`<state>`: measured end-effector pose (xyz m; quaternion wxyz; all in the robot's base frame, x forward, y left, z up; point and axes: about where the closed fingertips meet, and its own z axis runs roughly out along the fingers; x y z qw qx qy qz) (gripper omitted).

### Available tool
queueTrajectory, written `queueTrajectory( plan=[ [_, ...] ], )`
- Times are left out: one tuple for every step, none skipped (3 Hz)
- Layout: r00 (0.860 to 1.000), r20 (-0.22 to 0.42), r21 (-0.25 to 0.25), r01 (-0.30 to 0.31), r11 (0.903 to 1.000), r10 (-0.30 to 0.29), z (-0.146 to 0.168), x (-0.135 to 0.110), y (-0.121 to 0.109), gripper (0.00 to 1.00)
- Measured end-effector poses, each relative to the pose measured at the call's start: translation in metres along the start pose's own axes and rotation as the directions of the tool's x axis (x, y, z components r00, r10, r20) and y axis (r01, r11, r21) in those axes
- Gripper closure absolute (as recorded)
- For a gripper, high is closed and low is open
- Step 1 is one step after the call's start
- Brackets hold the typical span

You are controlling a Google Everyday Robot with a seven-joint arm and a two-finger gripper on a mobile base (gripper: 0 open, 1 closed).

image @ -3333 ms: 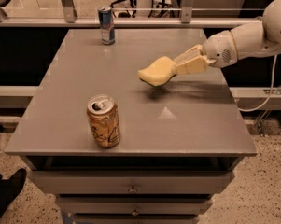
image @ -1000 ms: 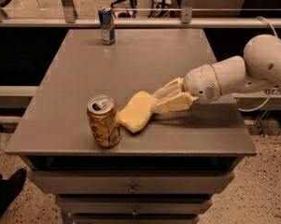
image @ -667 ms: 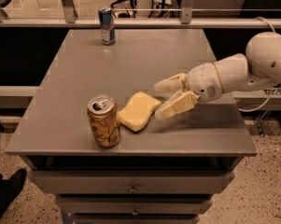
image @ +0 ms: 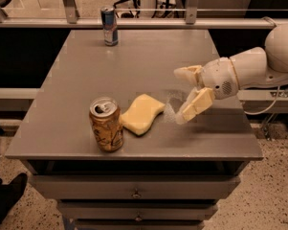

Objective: Move sponge near orange can

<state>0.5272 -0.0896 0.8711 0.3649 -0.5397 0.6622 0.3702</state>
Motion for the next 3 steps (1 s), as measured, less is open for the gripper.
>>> queueTrajectory(
  plan=[
    [1.000,-0.016,0.038,0.014,0.9992,-0.013,-0.031,-0.004,-0.013,0.00],
    [0.999,-0.020,0.091,0.047,0.9947,-0.045,-0.076,-0.019,-0.033,0.00],
    [0.996,-0.010,0.136,0.084,0.9872,-0.084,-0.098,-0.037,-0.040,0.00]
  ],
)
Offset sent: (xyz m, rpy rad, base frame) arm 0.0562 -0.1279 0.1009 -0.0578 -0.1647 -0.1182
